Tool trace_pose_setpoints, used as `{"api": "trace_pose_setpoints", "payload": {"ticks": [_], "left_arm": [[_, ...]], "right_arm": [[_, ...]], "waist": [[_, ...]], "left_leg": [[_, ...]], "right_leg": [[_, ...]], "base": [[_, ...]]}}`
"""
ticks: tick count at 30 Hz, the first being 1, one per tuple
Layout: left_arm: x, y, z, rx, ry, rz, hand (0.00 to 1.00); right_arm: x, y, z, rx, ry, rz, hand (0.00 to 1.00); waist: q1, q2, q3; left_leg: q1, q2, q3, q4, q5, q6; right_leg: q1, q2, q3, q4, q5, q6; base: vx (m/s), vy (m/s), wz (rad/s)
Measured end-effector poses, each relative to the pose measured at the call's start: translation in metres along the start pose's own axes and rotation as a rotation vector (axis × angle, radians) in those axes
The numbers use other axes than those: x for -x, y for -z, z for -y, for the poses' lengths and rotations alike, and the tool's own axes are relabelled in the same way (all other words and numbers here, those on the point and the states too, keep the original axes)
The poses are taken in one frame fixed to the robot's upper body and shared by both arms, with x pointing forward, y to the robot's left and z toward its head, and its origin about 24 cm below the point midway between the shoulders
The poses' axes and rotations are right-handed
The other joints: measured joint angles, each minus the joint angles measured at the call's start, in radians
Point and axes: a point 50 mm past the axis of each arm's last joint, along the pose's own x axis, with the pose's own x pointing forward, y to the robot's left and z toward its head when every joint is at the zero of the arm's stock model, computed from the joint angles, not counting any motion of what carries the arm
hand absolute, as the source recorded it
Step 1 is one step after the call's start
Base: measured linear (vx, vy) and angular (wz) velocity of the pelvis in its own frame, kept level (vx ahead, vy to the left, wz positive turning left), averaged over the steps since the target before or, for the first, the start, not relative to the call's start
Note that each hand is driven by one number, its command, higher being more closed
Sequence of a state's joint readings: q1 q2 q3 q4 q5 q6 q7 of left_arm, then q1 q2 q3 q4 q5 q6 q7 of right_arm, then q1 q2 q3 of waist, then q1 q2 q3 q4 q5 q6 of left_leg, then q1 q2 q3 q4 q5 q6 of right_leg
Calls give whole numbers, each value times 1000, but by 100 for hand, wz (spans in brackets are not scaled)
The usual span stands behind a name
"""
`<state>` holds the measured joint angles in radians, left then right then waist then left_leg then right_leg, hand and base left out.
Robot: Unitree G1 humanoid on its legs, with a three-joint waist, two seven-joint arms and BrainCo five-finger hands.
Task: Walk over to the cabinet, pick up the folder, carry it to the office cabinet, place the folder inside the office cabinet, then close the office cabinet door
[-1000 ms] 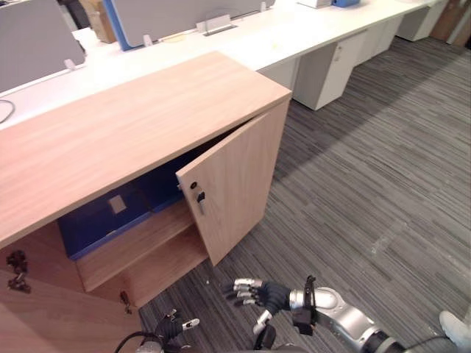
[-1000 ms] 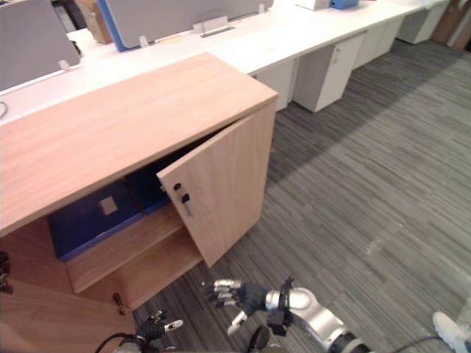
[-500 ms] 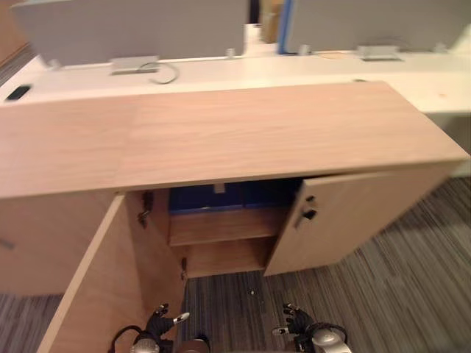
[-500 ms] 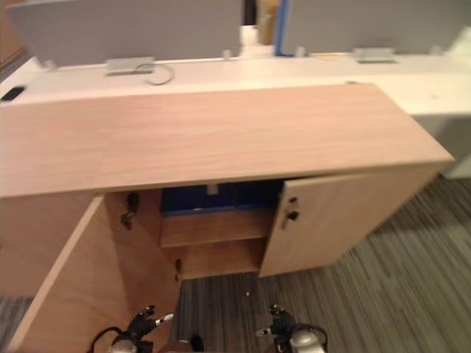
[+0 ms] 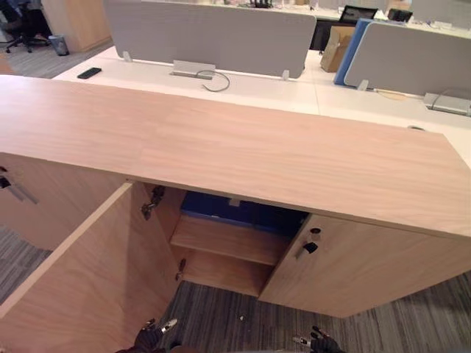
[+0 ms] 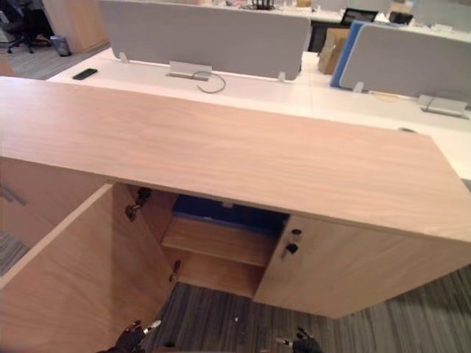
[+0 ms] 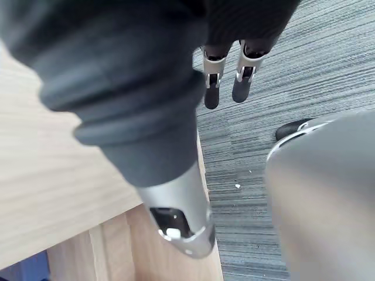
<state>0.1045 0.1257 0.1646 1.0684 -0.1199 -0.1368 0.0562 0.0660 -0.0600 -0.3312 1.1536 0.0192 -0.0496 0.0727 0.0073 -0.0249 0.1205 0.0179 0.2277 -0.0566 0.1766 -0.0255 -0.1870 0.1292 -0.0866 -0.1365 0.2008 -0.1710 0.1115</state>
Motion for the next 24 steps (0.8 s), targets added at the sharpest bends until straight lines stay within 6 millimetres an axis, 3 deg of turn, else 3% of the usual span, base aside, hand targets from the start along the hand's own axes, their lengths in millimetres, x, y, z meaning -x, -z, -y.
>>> {"api": "trace_pose_setpoints", "payload": {"ticks": [3,5,6,7,9,10,11,12,14,15,16,18,22,24], "left_arm": [[0,-2,0,31,3,15,0],[1,-5,1,43,8,34,0],[1,-8,1,49,8,52,0],[1,-9,-1,46,5,59,0],[1,-10,0,36,11,60,0],[1,-10,1,32,21,62,0],[1,-10,3,34,26,62,0],[1,-10,3,30,33,64,0],[1,-19,12,22,72,104,0],[1,-25,18,42,90,126,0],[1,-24,20,57,96,120,0],[3,-19,26,33,129,106,0],[4,-33,40,32,180,164,0],[6,-35,44,29,200,178,0]], "right_arm": [[1,2,4,1,9,2,0],[4,12,8,-2,22,-22,0],[5,16,11,-4,30,-33,0],[6,19,13,-20,39,-38,0],[7,21,16,-28,49,-41,0],[8,22,20,-35,62,-41,0],[8,21,22,-34,68,-35,0],[7,18,24,-35,75,-29,0],[8,19,26,-60,84,-36,0],[7,18,22,-75,78,-32,0],[7,16,24,-80,87,-27,0],[7,14,28,-82,102,-22,0],[6,16,24,-139,110,-22,0],[7,16,26,-146,114,-25,0]], "waist": [[-1,8,21],[3,7,25],[11,6,33],[10,5,38],[-3,11,43],[-8,30,49],[-10,40,52],[-14,59,61],[-28,52,66],[-21,43,77],[-19,57,75],[-22,79,70],[-25,70,83],[-28,78,87]], "left_leg": [[-25,3,3,53,-1,2],[-48,13,45,64,-1,37],[-59,33,124,80,-4,99],[-76,74,257,115,-10,187],[-98,141,442,174,-10,215],[-118,191,554,242,-6,235],[-123,210,605,274,2,240],[-145,212,682,310,26,230],[-156,150,781,234,53,250],[-156,159,891,290,1,290],[-153,221,990,418,-77,301],[-138,264,1053,527,-155,300],[-201,191,1026,511,-142,336],[-216,113,977,427,-123,318]], "right_leg": [[37,3,-41,-32,7,-15],[53,4,-79,-45,-3,-23],[61,-1,-94,-52,-1,-25],[67,-6,-120,-57,-1,-25],[71,-29,-161,-61,-2,-24],[77,-39,-194,-60,-2,-19],[81,-40,-209,-55,-4,-17],[89,-46,-212,-54,-22,-5],[93,-36,-182,-94,-19,-38],[99,-55,-220,-119,1,-37],[111,-55,-262,-116,19,-15],[137,-46,-319,-113,16,-12],[195,-48,-475,-145,8,-2],[209,-49,-540,-140,-5,7]], "base": [[-115,16,41],[-184,29,57],[-138,-16,51],[-100,-39,56],[-12,11,83],[45,86,92],[70,107,98],[63,68,108],[56,50,140],[76,73,121],[126,127,96],[163,113,91],[105,44,112],[36,11,121]]}}
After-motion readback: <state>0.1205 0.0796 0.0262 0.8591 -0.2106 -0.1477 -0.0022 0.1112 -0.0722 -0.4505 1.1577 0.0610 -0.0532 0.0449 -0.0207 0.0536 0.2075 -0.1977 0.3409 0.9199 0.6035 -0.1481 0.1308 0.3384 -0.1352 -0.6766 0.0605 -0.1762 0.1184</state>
